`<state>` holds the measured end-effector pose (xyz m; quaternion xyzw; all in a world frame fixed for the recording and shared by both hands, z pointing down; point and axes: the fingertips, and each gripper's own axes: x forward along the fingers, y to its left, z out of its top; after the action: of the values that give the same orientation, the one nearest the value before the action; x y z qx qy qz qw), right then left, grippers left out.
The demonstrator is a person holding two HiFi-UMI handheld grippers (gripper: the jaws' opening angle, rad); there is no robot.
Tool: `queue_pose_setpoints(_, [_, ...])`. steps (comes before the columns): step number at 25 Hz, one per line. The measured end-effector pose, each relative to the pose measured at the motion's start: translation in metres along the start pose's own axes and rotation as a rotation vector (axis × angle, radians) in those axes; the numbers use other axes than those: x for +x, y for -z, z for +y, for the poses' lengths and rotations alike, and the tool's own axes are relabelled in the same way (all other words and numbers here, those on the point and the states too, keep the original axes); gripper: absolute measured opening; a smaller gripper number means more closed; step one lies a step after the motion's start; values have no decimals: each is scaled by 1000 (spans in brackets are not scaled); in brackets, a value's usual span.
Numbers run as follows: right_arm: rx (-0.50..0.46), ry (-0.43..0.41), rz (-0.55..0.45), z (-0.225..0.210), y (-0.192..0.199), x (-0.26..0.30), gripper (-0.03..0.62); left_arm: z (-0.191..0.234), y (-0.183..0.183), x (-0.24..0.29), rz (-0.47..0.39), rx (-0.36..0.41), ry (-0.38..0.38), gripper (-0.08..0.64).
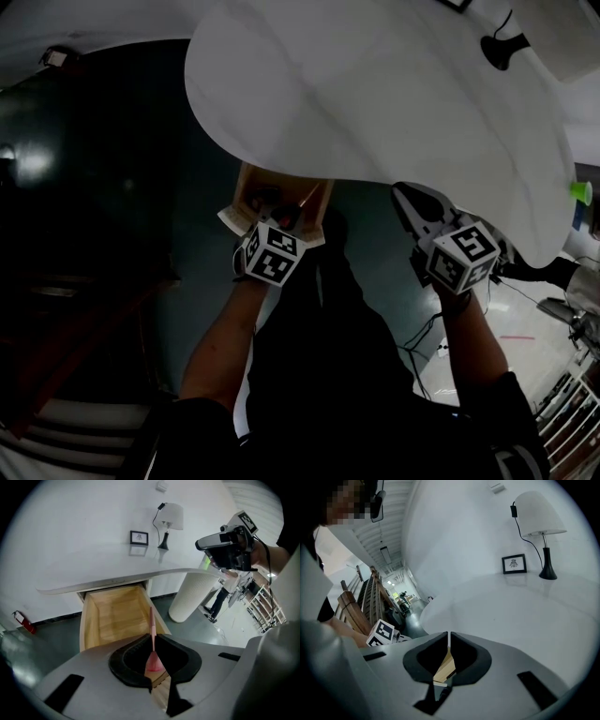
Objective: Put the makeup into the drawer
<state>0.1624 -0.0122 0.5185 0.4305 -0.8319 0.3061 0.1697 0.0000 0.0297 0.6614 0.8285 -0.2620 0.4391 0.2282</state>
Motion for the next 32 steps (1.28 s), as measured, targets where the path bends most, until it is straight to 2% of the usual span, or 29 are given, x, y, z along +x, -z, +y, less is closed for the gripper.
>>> queue_pose_setpoints(9, [14,5,1,-4,8,-3,26,0,4,16,24,-22,-8,54])
queue_pose_setpoints(16, [11,10,-3,-3,7,-9,26,1,8,12,23,-54,-25,86])
queue_pose_setpoints(24, [-14,-5,-33,9,-14,-19,26,-1,-7,-21,-53,-107,-63,84])
queue_pose_setpoints(27, [-25,-18,-44,17,-24,-24,26,-4,-18,-38,-117,-108,-70,84])
queue_pose_setpoints(32, [-38,-44,-52,34,-34,-31,26,-12,-31,-71,-186,-148,-83,26])
